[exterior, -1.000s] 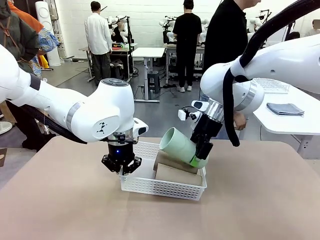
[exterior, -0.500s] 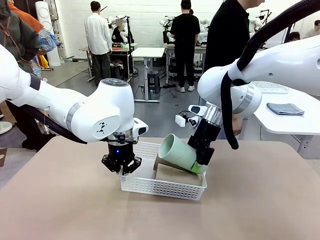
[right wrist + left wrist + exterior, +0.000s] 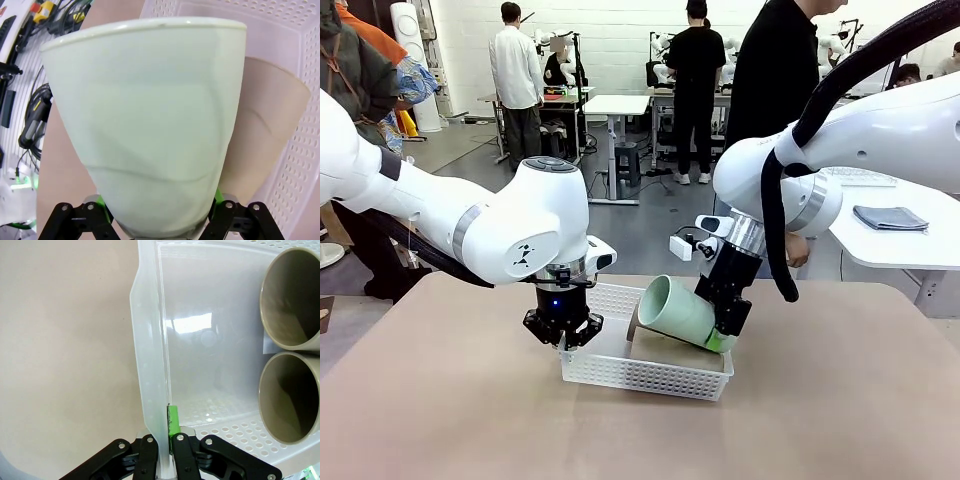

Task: Clean and organize the cups into the basket.
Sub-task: Pick up the Reusable plastic cup from the right side of the table and stack it inside the Organizing basket in the center of the table.

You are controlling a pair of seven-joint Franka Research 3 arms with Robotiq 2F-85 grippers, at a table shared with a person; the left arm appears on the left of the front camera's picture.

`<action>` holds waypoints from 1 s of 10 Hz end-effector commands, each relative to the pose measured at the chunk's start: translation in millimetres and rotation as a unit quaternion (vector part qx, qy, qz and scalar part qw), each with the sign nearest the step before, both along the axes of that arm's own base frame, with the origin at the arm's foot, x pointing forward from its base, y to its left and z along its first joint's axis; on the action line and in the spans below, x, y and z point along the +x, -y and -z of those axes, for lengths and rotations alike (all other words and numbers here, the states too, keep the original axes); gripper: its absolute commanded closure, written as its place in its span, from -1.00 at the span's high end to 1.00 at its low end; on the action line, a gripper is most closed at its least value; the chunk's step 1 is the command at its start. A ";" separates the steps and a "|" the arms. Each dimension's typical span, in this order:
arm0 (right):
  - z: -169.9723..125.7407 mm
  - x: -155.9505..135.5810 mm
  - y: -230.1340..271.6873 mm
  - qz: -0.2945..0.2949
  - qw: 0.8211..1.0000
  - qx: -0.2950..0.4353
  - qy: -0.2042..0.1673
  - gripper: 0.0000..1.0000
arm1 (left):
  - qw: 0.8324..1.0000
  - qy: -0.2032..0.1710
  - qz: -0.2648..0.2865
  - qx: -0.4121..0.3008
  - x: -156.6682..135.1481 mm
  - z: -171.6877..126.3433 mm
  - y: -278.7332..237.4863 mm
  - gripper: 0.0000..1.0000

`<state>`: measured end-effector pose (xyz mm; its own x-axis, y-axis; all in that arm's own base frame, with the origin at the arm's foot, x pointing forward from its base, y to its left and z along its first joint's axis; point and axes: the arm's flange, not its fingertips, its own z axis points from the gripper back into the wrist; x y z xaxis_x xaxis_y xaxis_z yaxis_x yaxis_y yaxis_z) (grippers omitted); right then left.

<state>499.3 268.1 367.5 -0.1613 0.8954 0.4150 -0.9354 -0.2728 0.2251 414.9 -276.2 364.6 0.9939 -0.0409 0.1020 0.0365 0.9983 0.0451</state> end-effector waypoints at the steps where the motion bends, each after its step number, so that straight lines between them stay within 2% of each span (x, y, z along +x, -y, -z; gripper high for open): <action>1: -1.1 -5.4 1.7 -0.009 1.000 -0.008 0.004 0.96 | 1.000 0.005 -0.002 0.003 -0.6 -1.0 1.8 -1.00; 7: 0.1 -5.4 2.8 -0.004 1.000 0.003 0.006 1.00 | 1.000 0.005 -0.002 0.003 -0.6 -1.0 1.8 -1.00; 10: -19.1 -3.1 27.3 0.013 0.999 0.044 0.024 1.00 | 1.000 0.005 -0.002 0.003 -0.6 -1.0 1.8 -1.00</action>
<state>504.0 257.3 381.7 -0.1553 0.8852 0.4386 -0.9453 -0.2621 0.1944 414.9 -276.2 364.6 0.9939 -0.0409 0.1020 0.0365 0.9983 0.0451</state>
